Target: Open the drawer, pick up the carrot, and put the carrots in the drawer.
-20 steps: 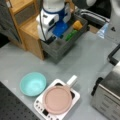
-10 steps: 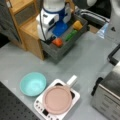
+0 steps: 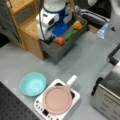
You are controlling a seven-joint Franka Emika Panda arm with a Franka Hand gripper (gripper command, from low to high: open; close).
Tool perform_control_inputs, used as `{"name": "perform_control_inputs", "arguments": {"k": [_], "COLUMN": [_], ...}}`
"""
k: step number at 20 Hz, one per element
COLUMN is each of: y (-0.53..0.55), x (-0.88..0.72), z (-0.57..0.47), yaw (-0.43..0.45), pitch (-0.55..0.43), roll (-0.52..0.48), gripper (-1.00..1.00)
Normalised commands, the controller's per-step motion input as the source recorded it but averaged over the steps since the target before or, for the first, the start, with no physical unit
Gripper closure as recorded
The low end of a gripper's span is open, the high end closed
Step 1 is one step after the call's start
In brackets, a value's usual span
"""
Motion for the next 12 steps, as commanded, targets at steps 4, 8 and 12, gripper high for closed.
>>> {"name": "perform_control_inputs", "arguments": {"k": [4,8,12], "y": [0.22,0.23,0.26], "x": [-0.16,-0.19,-0.21], "z": [-0.02,-0.11,-0.25], "yaw": [-0.358,-0.384,-0.353], "pitch": [-0.199,-0.223,-0.222], "roll": [0.027,0.106,0.166], "gripper": [-1.00,-1.00,-1.00]}}
